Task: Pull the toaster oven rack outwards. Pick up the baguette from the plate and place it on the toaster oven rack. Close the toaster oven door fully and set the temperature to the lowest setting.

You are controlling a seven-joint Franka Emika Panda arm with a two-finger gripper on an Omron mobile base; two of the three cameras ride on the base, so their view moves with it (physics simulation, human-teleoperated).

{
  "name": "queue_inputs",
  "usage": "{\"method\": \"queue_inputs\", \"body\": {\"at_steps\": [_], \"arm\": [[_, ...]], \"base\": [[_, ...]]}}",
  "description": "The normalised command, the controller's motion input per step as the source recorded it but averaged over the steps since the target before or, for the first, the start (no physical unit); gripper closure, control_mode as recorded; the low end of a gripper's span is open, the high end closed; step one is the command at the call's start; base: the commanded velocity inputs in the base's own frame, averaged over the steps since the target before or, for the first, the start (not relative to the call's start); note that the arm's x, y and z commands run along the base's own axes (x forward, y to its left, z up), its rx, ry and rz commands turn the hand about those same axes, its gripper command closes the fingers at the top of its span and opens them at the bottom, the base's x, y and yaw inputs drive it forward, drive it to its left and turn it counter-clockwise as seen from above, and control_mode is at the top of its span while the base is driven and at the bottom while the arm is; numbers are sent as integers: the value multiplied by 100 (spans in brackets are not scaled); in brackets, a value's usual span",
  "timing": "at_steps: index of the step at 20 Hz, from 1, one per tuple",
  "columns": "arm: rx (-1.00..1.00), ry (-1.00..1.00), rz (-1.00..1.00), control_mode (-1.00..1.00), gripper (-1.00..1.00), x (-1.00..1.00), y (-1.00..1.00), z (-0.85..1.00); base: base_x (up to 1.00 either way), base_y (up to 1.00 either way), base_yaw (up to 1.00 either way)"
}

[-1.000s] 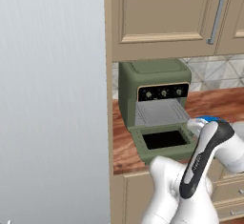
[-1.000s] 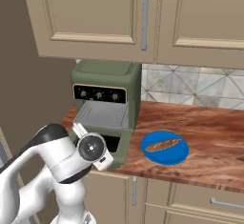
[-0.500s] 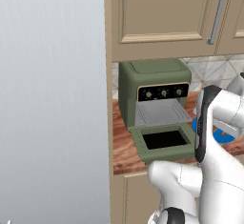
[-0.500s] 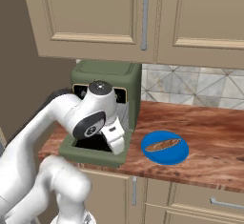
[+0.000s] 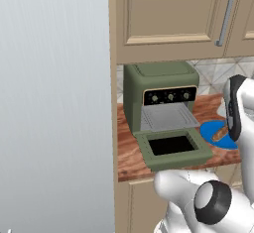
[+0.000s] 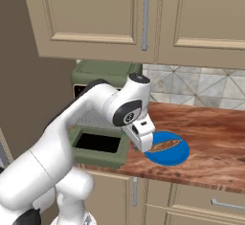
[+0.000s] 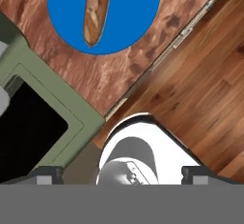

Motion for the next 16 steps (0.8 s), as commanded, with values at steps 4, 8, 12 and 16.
{"method": "queue_inputs", "body": {"at_steps": [4,8,12,16], "arm": [[0,0,0,-100,-100,40,-55,-50],[0,0,0,-100,-100,48,-41,-52],[0,0,-1,-100,-100,70,-23,-21],[0,0,0,-100,-100,72,-35,-19]], "base": [[0,0,0],[0,0,0],[0,0,0],[0,0,0]]}}
